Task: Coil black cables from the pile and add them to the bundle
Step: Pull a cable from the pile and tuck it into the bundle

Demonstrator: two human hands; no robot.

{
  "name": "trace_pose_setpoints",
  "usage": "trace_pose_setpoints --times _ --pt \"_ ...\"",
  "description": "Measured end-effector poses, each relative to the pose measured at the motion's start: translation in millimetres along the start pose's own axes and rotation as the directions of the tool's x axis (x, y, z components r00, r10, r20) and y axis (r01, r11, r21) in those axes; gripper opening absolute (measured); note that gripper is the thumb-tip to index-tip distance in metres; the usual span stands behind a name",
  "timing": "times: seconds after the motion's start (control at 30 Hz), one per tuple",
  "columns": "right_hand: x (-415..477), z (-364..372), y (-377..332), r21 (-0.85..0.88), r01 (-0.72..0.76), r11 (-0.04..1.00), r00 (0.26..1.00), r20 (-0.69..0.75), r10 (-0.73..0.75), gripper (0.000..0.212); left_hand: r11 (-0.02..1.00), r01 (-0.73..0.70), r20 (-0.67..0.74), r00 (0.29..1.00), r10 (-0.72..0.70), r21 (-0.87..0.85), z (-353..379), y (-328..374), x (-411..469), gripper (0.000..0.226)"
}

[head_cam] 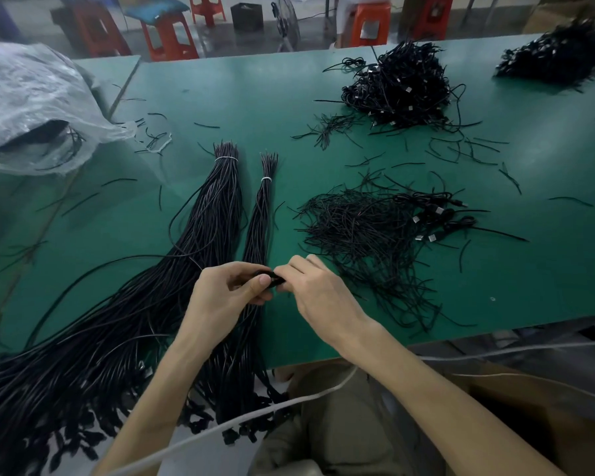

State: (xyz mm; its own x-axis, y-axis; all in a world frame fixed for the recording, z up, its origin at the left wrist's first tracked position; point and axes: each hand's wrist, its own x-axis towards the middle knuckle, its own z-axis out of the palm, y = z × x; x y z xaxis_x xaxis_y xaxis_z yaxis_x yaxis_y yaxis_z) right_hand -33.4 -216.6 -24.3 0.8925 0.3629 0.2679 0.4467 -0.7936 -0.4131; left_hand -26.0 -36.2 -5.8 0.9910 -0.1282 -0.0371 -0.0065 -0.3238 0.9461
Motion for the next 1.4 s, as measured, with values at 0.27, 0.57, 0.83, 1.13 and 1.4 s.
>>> trace_pose_setpoints --times 0.27,0.57,0.83,1.13,1.4 --pt "-3.2 5.1 3.7 -0.140 -0.029 0.990 0.996 0.082 0.041 0.018 0.946 -0.092 0.059 0.995 0.078 0.310 -1.3 5.1 5.7 0.016" --pt "-0.7 1.5 12.3 -0.172 0.013 0.985 0.992 0.124 0.008 0.025 0.492 -0.332 0.396 0.918 -0.028 0.805 15.8 10.4 12.4 0.027" --pt "-0.1 -2.4 24.4 -0.177 0.036 0.983 0.996 0.087 -0.021 0.028 0.609 -0.236 0.413 0.896 -0.167 0.758 24.3 -1.0 26.9 0.024" --pt "18.2 -7.6 44.3 -0.303 -0.002 0.953 0.995 -0.100 -0.029 0.034 0.751 -0.186 0.272 0.962 0.009 0.634 25.1 -19.5 40.1 0.030" --pt "37.5 -32.5 103.5 0.008 -0.622 0.783 0.764 -0.215 0.608 0.035 0.894 -0.029 -0.029 0.998 0.047 0.447 33.9 -39.0 65.2 0.042"
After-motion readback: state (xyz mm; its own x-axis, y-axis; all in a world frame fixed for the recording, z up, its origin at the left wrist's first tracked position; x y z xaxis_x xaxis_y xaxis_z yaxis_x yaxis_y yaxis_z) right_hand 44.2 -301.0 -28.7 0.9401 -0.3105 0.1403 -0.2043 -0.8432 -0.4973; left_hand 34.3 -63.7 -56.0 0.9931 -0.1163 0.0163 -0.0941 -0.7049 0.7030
